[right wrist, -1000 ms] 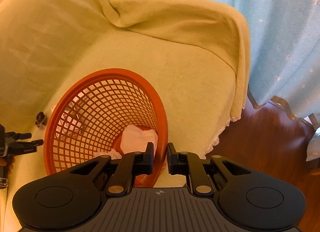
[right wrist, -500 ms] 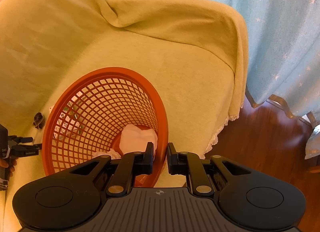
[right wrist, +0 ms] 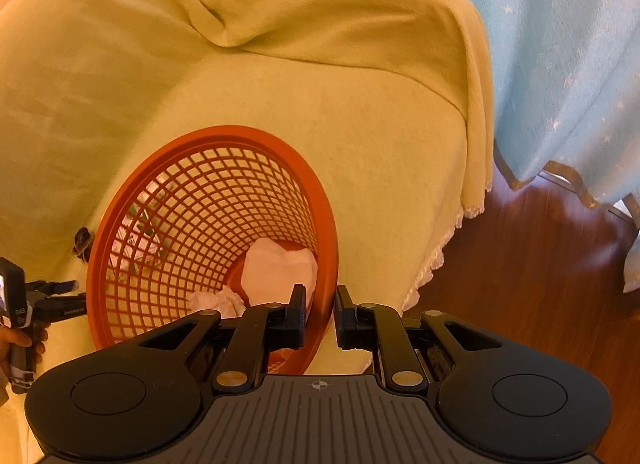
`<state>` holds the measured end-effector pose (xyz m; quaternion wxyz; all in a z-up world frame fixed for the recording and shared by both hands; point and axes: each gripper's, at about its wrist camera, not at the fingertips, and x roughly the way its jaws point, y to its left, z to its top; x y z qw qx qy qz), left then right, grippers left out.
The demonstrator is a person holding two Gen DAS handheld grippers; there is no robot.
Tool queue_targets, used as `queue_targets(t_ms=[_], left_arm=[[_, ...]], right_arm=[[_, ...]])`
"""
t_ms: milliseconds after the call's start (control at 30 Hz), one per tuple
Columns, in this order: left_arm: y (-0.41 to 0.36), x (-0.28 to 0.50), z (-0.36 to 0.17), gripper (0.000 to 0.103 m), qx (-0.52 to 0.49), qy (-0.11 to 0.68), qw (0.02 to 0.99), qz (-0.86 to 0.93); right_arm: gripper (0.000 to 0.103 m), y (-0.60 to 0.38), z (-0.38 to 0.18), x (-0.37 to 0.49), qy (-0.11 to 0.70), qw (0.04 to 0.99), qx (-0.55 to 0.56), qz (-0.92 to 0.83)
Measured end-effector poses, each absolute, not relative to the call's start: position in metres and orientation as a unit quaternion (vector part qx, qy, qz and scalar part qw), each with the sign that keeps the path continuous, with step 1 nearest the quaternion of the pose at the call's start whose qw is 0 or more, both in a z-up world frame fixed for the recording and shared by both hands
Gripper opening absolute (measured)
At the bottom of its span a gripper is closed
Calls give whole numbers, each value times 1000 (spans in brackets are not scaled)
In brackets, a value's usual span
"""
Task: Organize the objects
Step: 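Carry the clear tray over the wastebasket and release it with the left gripper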
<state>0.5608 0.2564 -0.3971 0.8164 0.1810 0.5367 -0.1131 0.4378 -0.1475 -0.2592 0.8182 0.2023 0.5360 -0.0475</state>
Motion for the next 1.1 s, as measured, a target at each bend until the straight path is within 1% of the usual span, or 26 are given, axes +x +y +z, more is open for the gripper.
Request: queue_targets(t_ms=[200,300,400,467,667,933,1100], left_arm=[[236,543,-350,55,143,515,837,-120],[222,532,-333,55,130,509,841,-134],[207,522,-319,55,118,504,842,-151],[198,516,-311,55,116,498,844,-163],[184,511,-283,55,109,480,853,-174],[173,521,-258,55,110,460,861,-186],[162,530,-251,55,104,462,859,-193]], right_arm=[[11,-156,-264,431,553,798,233,-61],[12,-161,-268,428,557,790,247,-58],[12,-164,-277,426,567,772,284,-51],[12,-165,-279,423,560,766,310,-51],[6,-172,-267,431,521,754,386,-101],[6,-183,-245,463,490,764,399,-134],[6,-183,-250,473,483,766,403,-133]])
